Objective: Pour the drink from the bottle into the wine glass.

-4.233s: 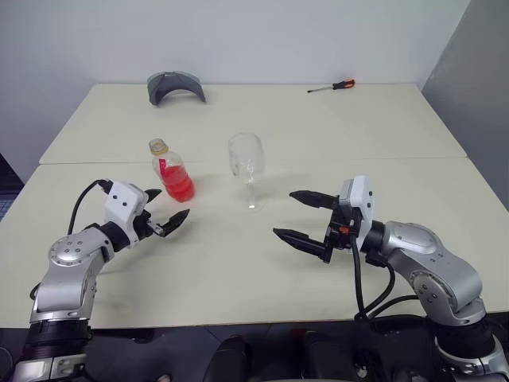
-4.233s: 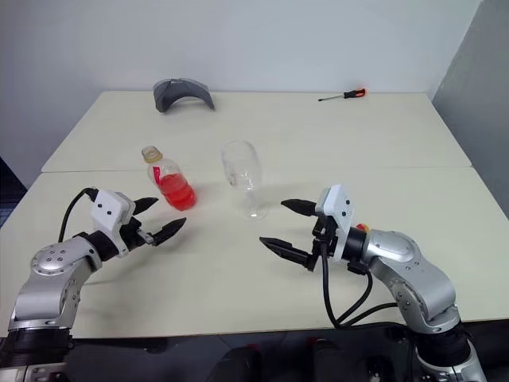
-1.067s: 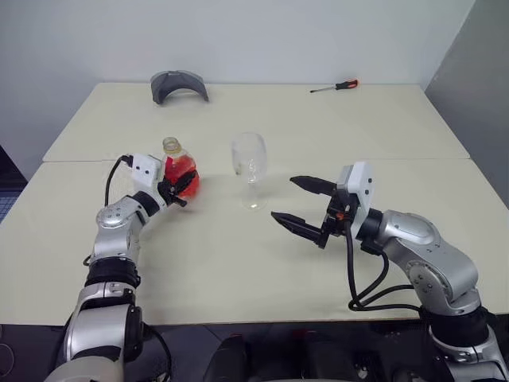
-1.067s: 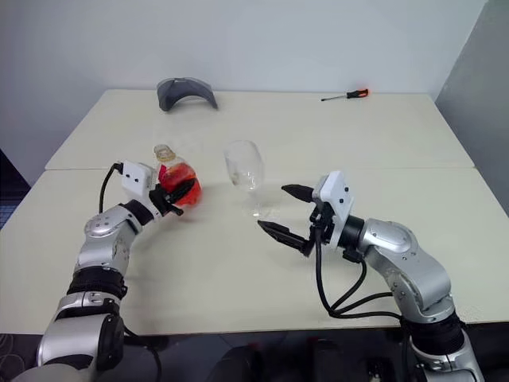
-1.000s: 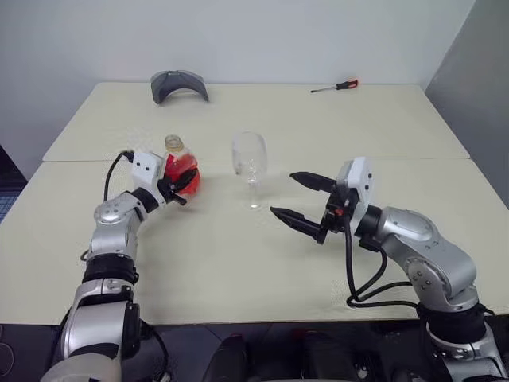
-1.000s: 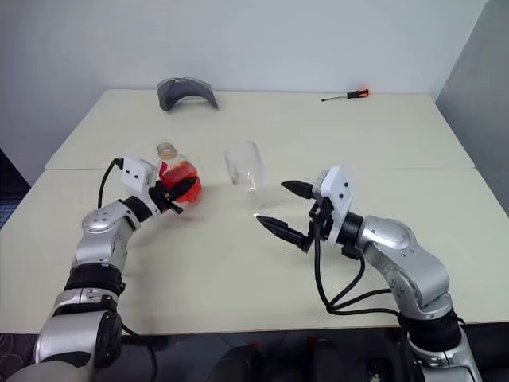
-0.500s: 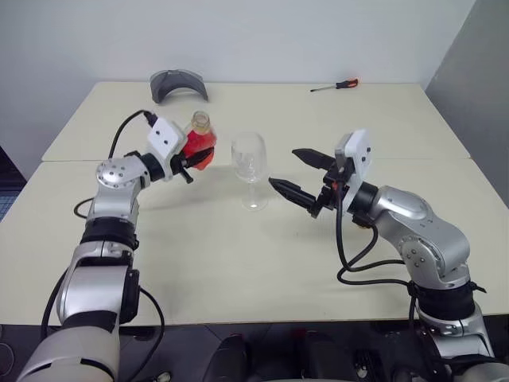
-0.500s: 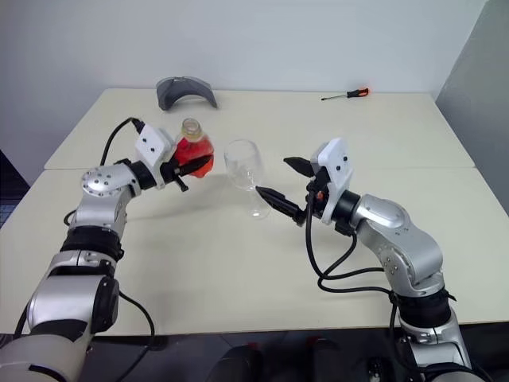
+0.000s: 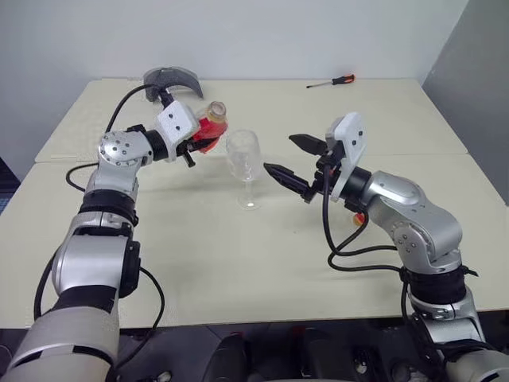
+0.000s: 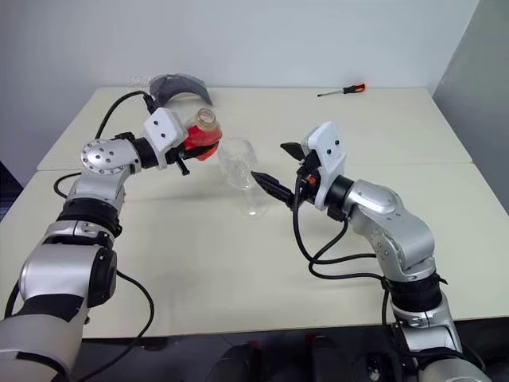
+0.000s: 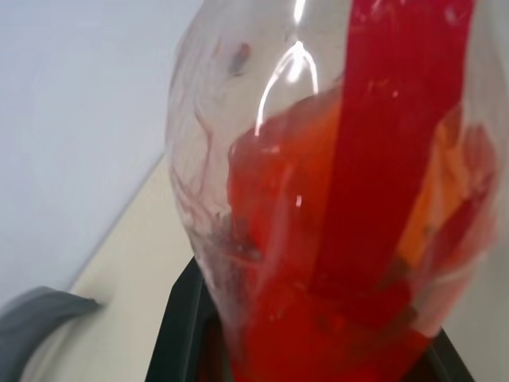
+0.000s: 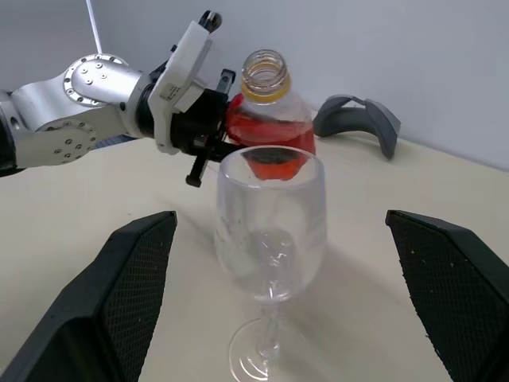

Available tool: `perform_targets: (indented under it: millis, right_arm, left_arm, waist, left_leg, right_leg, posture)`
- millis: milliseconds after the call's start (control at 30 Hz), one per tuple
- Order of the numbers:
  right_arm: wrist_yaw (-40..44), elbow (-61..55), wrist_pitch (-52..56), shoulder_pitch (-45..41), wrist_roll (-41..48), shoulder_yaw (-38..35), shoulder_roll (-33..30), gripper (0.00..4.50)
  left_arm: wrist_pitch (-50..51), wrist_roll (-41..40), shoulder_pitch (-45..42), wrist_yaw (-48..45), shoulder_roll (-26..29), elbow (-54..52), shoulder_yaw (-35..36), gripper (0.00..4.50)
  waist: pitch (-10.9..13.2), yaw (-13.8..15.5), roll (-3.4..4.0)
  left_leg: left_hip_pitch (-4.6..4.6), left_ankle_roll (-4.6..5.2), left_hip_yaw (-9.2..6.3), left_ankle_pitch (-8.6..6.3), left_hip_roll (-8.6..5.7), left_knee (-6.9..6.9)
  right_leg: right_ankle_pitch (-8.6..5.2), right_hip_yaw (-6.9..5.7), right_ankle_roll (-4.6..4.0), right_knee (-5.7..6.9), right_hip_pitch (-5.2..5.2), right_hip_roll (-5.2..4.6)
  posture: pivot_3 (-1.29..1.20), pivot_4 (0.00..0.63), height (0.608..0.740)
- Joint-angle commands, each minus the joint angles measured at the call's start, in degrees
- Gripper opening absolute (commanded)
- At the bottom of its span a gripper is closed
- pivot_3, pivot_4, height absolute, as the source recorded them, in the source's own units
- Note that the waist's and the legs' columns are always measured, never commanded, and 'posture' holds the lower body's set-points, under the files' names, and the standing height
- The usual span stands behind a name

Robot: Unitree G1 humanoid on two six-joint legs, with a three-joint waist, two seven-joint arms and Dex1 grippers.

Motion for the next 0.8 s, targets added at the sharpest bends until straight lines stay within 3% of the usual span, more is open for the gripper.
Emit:
perform_targets:
  millis: [33,800]
  right_arm:
    - [-0.32,-0.78,-0.99,-1.68,-0.19,-0.59,0.66,4.50]
    - [0.75,-1.55,-2.08,-1.24,-0.34,0.26,0.88,4.50]
  left_arm:
    - [-3.04,0.82,-3.54,1.24,1.68,0.37,0.11,1.02]
    - [-13.43,11.11,-9.09,8.98,4.91,4.62,-5.60,1.02]
  waist:
    - [0.00,0.00,0.00]
    - [0.00,-0.04,0.00]
  left_leg:
    - [0.01,0.00,0.02,0.00,0.00,0.00]
    - [-0.02,0.00,0.18,0.01,0.00,0.00]
  right_leg:
    - [0.00,0.00,0.00,0.01,0.00,0.00]
    - [0.00,0.00,0.00,0.10,-0.15,0.00]
  posture:
    - [0.00,0.150,0.740]
    - [0.00,0.150,0.740]
